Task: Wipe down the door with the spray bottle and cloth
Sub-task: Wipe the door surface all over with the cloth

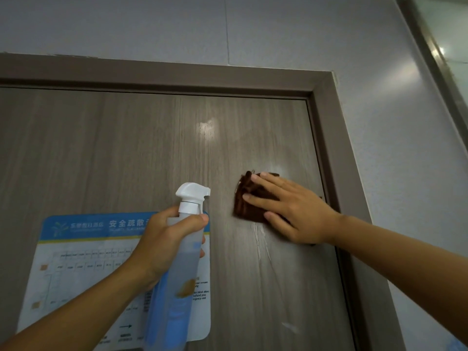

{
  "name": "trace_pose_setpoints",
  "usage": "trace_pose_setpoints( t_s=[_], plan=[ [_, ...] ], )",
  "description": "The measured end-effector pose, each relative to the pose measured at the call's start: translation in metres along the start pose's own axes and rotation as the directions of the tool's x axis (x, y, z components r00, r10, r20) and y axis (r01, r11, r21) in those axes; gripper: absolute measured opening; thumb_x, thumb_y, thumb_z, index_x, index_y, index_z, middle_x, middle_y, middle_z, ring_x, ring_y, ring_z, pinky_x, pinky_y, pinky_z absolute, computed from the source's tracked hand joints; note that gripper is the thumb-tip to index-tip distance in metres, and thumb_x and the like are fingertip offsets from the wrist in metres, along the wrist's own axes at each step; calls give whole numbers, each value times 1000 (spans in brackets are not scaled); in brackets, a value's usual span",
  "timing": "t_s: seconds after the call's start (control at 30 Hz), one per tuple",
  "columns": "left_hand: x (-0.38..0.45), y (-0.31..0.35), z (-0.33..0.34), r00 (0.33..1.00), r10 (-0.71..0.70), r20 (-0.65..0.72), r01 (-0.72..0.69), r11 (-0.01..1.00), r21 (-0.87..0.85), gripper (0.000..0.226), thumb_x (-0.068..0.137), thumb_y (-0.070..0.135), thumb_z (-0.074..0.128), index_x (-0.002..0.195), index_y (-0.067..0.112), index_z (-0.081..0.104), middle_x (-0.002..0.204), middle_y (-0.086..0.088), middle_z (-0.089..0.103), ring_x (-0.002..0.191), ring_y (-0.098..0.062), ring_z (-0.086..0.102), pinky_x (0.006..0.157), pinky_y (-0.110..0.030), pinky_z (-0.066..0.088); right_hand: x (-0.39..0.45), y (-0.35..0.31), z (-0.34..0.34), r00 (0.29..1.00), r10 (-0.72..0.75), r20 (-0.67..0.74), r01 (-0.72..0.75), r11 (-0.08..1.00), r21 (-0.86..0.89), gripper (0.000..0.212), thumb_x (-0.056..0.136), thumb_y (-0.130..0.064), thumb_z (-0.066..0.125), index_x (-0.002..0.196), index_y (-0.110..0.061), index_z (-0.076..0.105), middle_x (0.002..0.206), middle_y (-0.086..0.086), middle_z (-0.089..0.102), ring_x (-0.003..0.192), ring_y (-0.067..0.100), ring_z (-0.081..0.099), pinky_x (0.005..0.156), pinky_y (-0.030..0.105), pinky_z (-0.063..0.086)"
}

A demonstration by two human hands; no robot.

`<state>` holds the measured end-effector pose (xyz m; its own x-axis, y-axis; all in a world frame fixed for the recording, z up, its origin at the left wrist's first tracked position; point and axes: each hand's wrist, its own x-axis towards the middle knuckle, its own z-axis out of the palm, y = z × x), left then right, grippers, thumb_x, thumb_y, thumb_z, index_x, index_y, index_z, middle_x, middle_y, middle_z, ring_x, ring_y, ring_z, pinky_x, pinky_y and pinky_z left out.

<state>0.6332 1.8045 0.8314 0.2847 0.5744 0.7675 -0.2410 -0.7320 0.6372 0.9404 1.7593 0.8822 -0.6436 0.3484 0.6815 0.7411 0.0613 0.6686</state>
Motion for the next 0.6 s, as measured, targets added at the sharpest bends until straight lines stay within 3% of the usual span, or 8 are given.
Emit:
trace_pose_setpoints(
  t_s=[0.13, 0.2, 0.27, 0.33, 0.4, 0.5, 0.6],
  plan=[
    [0, 1, 2, 1000, -7, -3, 7, 1000, -6, 19, 68, 40, 82, 69, 23, 75, 75, -17, 68, 66, -28, 68, 57, -34, 57, 22, 23, -6, 959, 273, -75, -271, 962, 39, 55, 107, -44, 27, 161, -36, 26, 172, 5, 9, 159, 25, 6, 126, 51, 21],
    [1, 1, 3, 1000, -13, -13, 13, 1000, -2, 17, 73, 35, 78, 75, 18, 75, 76, -19, 69, 65, -28, 68, 55, -34, 57, 36, 21, -7, 910, 405, -91, -398, 913, 93, 58, 106, -45, 24, 162, -34, 23, 173, 5, 6, 159, 26, 3, 127, 51, 19],
    [0, 2, 4, 1000, -13, -24, 13, 1000, 1, 27, 73, 34, 77, 84, 10, 73, 76, -19, 69, 65, -27, 68, 54, -34, 57, 46, 11, -4, 892, 444, -87, -435, 894, 108, 60, 105, -46, 22, 163, -34, 19, 173, 5, 2, 159, 25, -2, 128, 49, 14],
    [-1, 3, 5, 999, -19, -34, 19, 1000, 0, 31, 77, 31, 80, 89, 5, 70, 76, -19, 67, 63, -26, 67, 54, -33, 57, 41, -3, -1, 926, 366, -91, -359, 930, 82, 59, 106, -46, 23, 163, -33, 19, 173, 5, 3, 159, 23, -4, 128, 49, 14],
    [-1, 2, 4, 999, -22, -48, 22, 1000, -1, 26, 84, 24, 83, 89, 3, 70, 75, -19, 66, 64, -27, 67, 55, -34, 57, 23, -14, 5, 979, 189, -70, -189, 982, 10, 57, 107, -44, 27, 162, -32, 24, 172, 5, 7, 159, 22, -2, 128, 47, 13],
    [-1, -1, 2, 998, -18, -58, 18, 1000, 8, 32, 78, 31, 81, 88, 3, 70, 75, -20, 68, 66, -31, 67, 56, -35, 58, 0, -13, 8, 1000, 11, 3, -11, 999, -38, 54, 108, -42, 32, 161, -32, 29, 172, 5, 11, 159, 22, 5, 128, 45, 15],
    [-1, -3, 1, 998, -27, -61, 28, 1000, 5, 28, 77, 32, 81, 87, 7, 73, 76, -20, 70, 66, -31, 68, 57, -35, 58, 5, 10, 5, 993, 110, -33, -111, 993, -33, 54, 108, -43, 30, 161, -33, 29, 172, 6, 14, 158, 26, 13, 127, 45, 21]
  ],
)
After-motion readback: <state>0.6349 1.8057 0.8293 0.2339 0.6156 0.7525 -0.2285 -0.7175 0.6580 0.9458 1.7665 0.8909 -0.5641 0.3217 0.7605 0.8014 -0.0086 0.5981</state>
